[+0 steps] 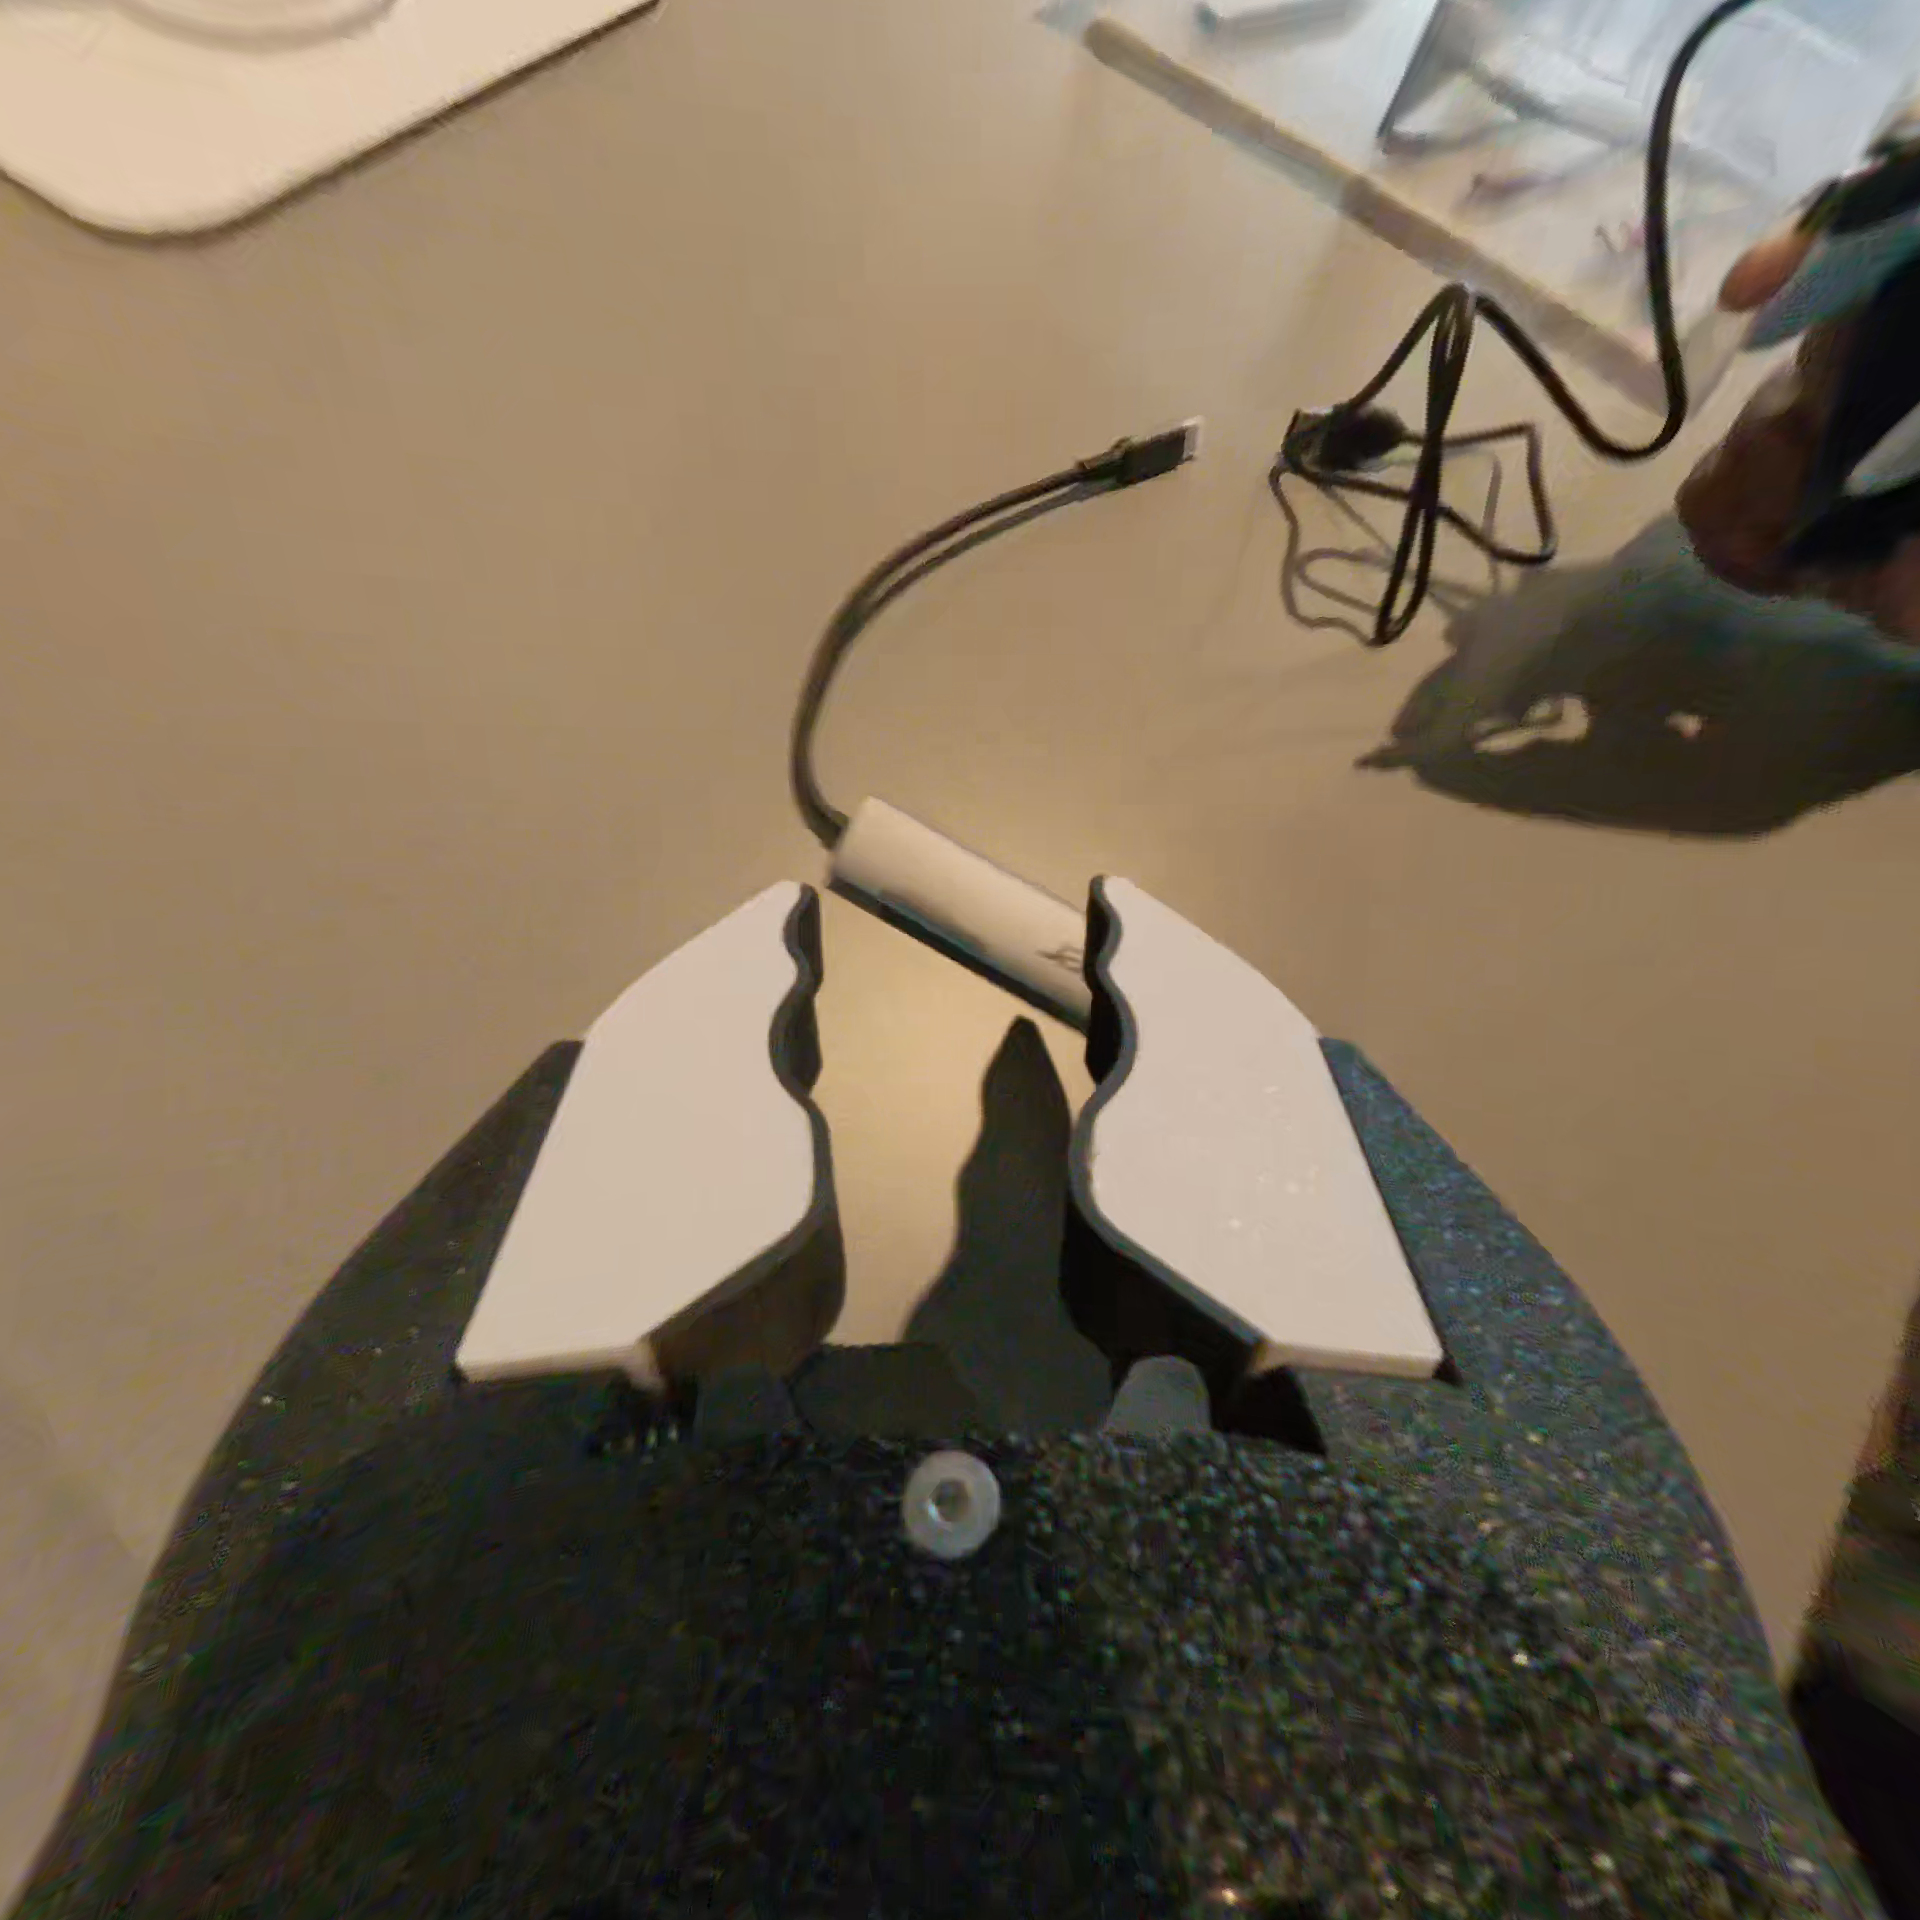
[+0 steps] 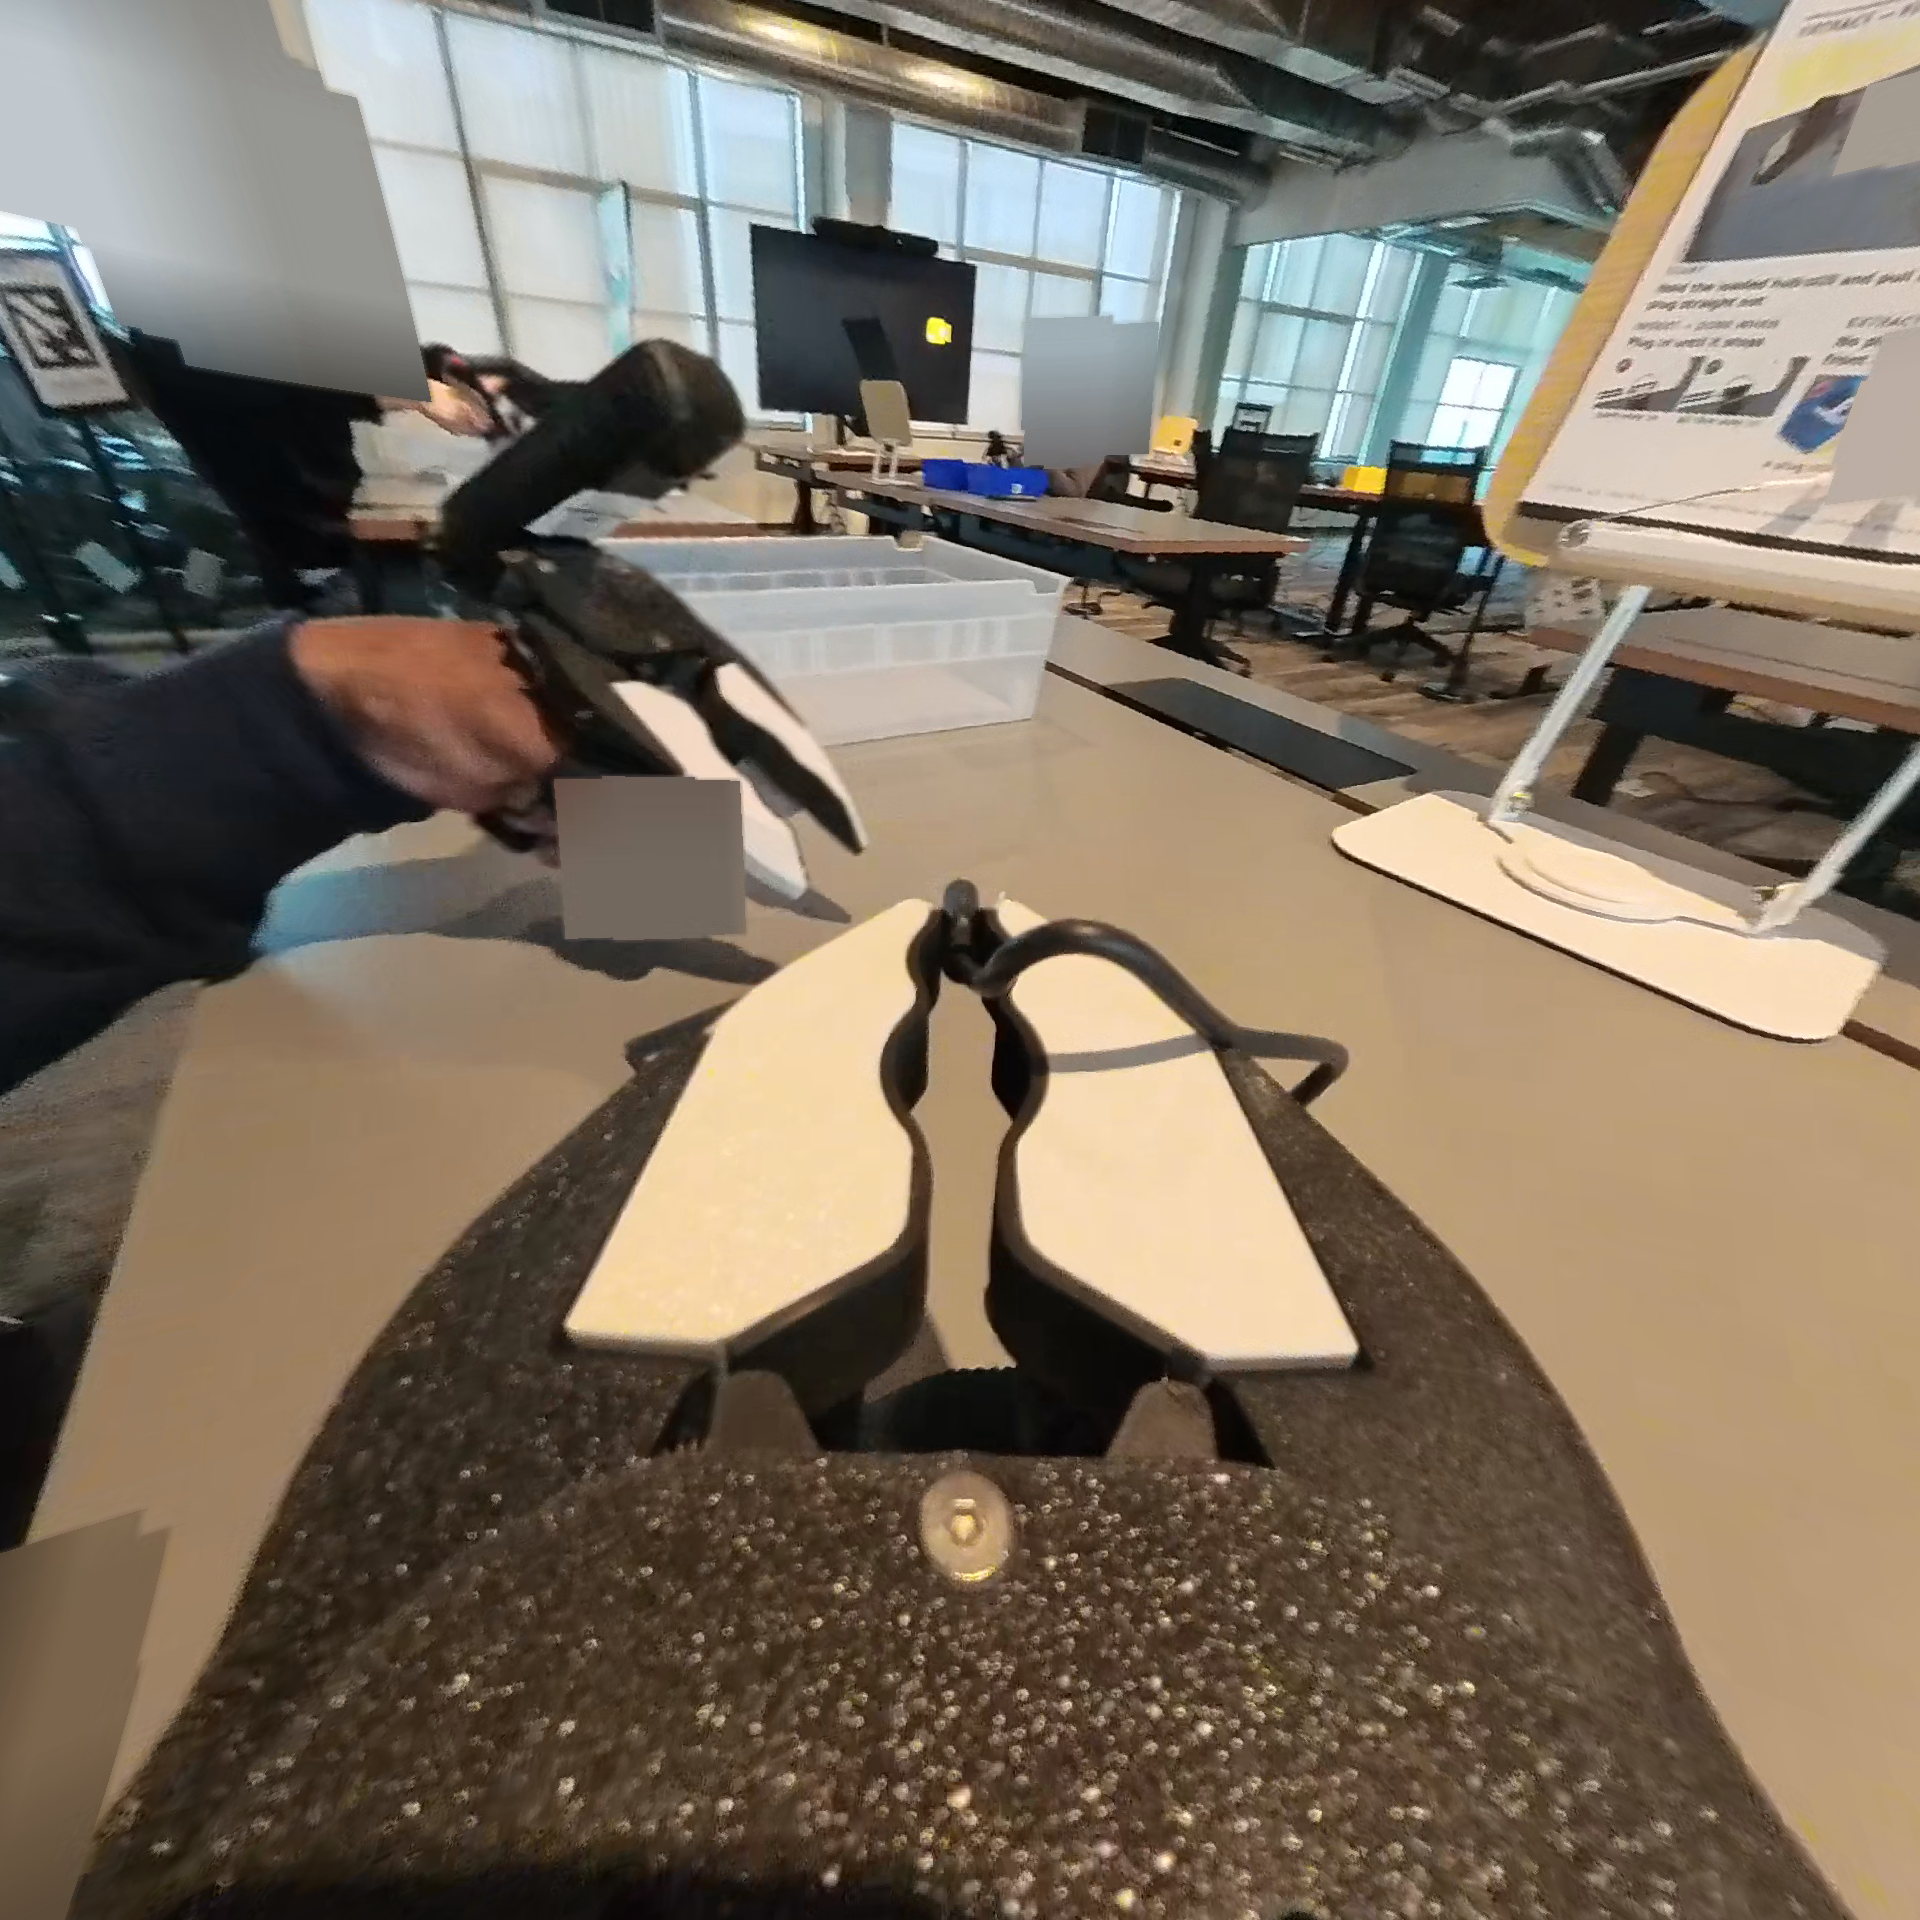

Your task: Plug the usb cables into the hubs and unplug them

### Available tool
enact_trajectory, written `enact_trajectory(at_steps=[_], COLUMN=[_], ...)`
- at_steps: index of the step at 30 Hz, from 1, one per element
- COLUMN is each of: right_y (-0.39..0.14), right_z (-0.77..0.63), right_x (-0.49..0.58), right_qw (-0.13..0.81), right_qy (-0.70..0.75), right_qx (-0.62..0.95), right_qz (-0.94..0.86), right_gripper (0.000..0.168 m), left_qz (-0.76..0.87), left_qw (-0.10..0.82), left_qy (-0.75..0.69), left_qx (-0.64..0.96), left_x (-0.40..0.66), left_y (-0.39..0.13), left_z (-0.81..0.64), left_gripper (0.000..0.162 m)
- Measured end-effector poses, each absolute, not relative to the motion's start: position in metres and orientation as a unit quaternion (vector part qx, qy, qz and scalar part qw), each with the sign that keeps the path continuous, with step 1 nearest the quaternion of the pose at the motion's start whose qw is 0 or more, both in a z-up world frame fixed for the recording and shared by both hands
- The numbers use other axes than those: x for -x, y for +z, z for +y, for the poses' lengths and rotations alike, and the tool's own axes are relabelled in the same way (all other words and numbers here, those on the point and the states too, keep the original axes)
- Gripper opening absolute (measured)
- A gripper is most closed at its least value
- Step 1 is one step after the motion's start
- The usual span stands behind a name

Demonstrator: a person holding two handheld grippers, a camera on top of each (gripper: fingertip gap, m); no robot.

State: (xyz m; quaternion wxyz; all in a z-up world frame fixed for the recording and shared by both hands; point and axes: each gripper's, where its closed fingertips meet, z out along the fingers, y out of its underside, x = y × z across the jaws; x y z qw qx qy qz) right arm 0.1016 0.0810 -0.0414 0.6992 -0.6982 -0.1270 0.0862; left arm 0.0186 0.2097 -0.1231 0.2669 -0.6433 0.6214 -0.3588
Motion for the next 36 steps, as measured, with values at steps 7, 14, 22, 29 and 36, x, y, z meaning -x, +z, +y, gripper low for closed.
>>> enact_trajectory(at_steps=[7, 14, 22, 29, 36], right_y=[-0.043, -0.044, -0.042, -0.050, -0.081], right_z=[0.080, 0.075, 0.070, 0.073, 0.080], right_x=[-0.106, -0.094, -0.091, -0.073, -0.062], right_qw=[0.696, 0.694, 0.698, 0.679, 0.608], right_qy=[0.071, 0.048, 0.028, 0.014, -0.053], right_qx=[0.705, 0.703, 0.698, 0.701, 0.724], right_qz=[-0.116, -0.146, -0.159, -0.218, -0.323], right_gripper=[0.006, 0.006, 0.006, 0.006, 0.006], left_qz=[0.605, 0.618, 0.648, 0.634, 0.646], left_qw=[0.264, 0.246, 0.231, 0.187, 0.140], left_qy=[-0.248, -0.215, -0.234, -0.359, -0.400], left_qx=[0.709, 0.715, 0.687, 0.659, 0.635], left_x=[-0.013, -0.023, -0.029, -0.035, -0.035], left_y=[-0.163, -0.165, -0.163, -0.152, -0.151], left_z=[0.178, 0.170, 0.161, 0.146, 0.139], left_gripper=[0.069, 0.066, 0.034, 0.024, 0.024])
